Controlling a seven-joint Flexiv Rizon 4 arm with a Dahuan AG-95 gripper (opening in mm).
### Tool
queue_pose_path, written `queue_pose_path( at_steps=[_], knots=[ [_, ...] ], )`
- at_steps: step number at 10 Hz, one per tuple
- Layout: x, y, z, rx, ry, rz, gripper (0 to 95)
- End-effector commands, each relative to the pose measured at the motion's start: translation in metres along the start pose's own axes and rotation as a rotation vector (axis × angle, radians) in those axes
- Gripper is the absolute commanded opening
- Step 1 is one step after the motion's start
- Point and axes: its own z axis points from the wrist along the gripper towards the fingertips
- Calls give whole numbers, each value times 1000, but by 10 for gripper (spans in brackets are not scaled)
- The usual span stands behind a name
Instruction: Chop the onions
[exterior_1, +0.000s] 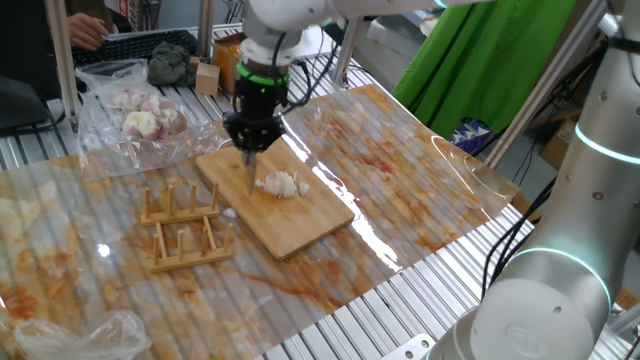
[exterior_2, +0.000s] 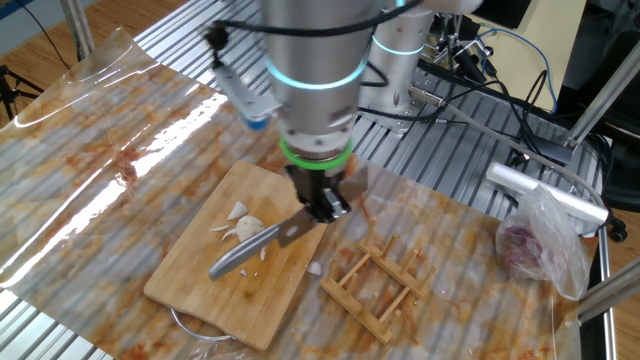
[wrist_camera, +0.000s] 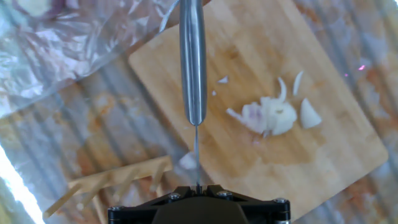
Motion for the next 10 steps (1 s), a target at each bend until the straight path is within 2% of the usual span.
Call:
queue_pose_path(
  at_steps=[1,2,6,7,8,9,10],
  knots=[
    [-1,4,3,-3,-1,-7,0],
    [-2,5,5,-6,-8,-15,0],
    [-1,5,6,5,-3,-61,0],
    [0,4,6,33,-12,-142,0],
    [1,4,6,73,-18,-236,0],
    [1,4,6,64,-11,-268,0],
    [1,3,6,74,-4,-309,0]
  ],
)
